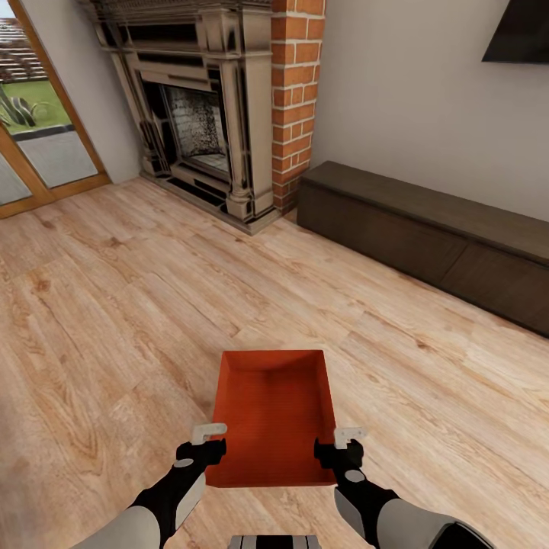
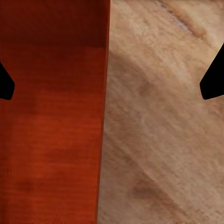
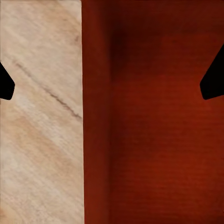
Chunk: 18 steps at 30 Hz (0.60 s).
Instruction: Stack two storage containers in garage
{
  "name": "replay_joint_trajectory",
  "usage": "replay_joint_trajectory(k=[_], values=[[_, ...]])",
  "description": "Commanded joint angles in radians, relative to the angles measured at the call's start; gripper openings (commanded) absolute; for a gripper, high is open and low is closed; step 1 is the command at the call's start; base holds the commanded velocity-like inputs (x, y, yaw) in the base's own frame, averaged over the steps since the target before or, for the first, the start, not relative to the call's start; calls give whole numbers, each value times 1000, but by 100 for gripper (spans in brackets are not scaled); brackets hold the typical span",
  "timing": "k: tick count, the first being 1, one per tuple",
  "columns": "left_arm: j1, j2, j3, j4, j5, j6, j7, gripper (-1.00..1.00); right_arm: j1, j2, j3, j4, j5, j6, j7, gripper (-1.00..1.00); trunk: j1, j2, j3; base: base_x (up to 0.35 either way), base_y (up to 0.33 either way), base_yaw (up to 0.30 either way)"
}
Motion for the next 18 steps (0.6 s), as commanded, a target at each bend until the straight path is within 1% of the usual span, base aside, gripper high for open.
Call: replay_joint_trajectory(k=[1,12,18], values=[[0,1,-9,0,10,-1,6,100,0,-1,9,1,-5,-3,-3,100,0,0,-1,0,0,0],[0,2,-9,-2,10,-1,6,100,0,-15,10,1,3,-3,-3,100,0,0,-1,0,0,0],[0,2,-9,-2,10,-1,6,100,0,-16,9,1,3,-3,-3,100,0,0,-1,0,0,0]])
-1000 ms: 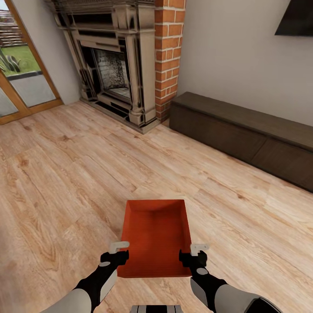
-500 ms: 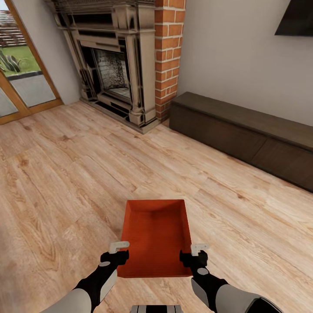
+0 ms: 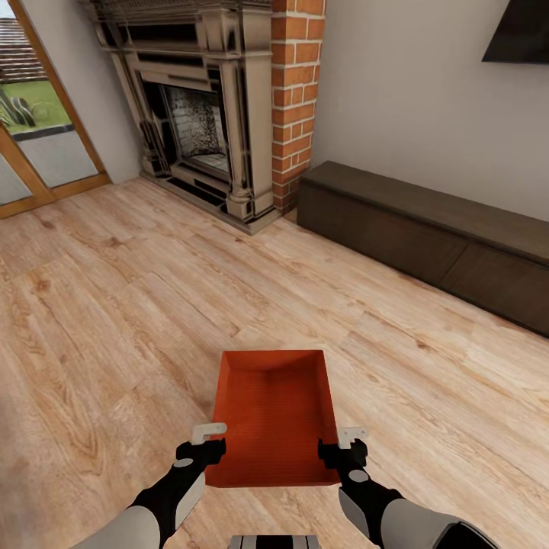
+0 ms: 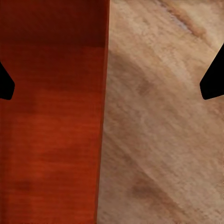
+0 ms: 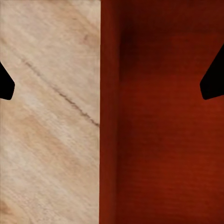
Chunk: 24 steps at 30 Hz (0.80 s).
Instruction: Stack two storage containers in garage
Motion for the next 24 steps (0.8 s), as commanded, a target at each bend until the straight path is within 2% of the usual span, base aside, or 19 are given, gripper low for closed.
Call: replay_joint_trajectory(k=[1,11,24], values=[[0,1,-9,0,10,-1,6,100,0,0,8,1,-9,-3,-3,100,0,0,-1,0,0,0],[0,0,-9,0,10,-1,6,100,0,-1,9,1,-9,-1,-3,100,0,0,-1,0,0,0],[0,1,-9,-1,10,-1,6,100,0,-1,8,1,-9,-1,-3,100,50,-91,-41,0,0,0]])
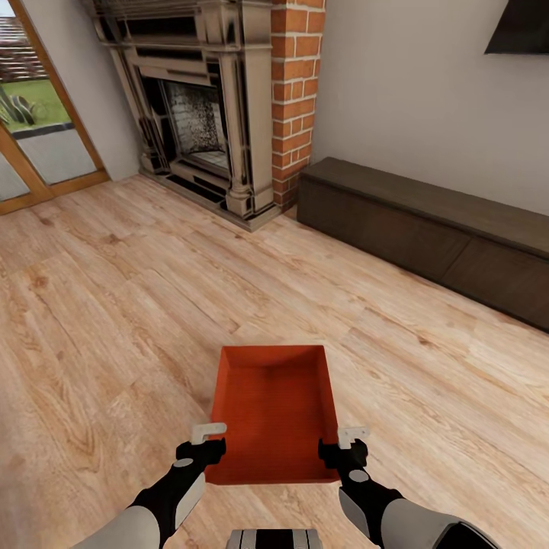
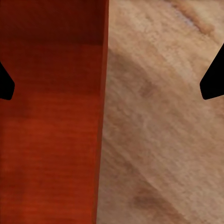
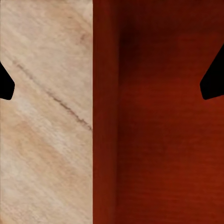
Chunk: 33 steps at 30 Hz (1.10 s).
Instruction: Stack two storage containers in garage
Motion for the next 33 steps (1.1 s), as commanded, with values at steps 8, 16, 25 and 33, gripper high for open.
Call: replay_joint_trajectory(k=[8,16,25,33], values=[[-1,1,-9,-1,10,-1,6,100,0,0,9,1,-9,-4,-3,100,4,-7,-4,0,0,0],[-1,1,-9,-1,10,-1,6,100,0,0,9,1,-9,-4,-3,100,34,-63,-29,0,0,0],[-1,1,-8,-1,10,-1,6,100,0,0,10,1,-9,-4,-3,100,46,-84,-38,0,0,0],[-1,1,-9,-1,10,-1,6,100,0,0,9,1,-9,-4,-3,100,46,-84,-38,0,0,0]])
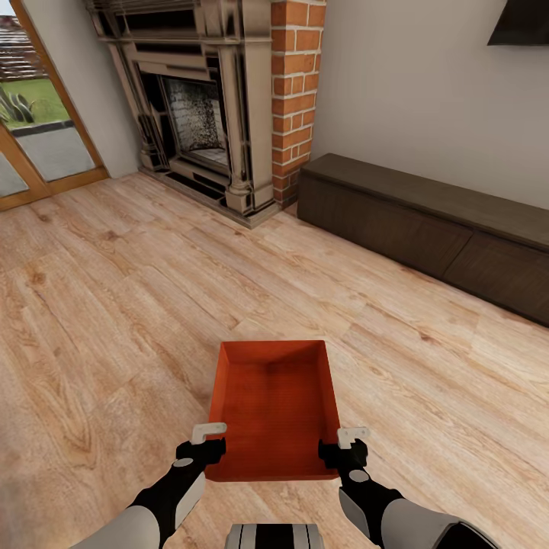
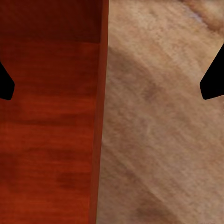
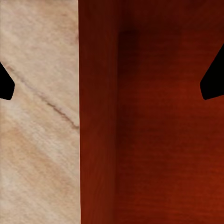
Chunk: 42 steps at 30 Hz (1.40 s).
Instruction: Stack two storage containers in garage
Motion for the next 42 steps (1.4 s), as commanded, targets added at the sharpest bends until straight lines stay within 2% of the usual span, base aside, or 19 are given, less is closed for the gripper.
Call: replay_joint_trajectory(k=[1,42], values=[[-1,1,-8,-1,10,-1,6,100,0,0,9,1,-8,-3,-3,100,0,0,-1,0,0,0],[0,1,-10,1,10,-3,5,100,0,0,9,1,-9,-1,-3,100,0,0,-1,21,0,0]])
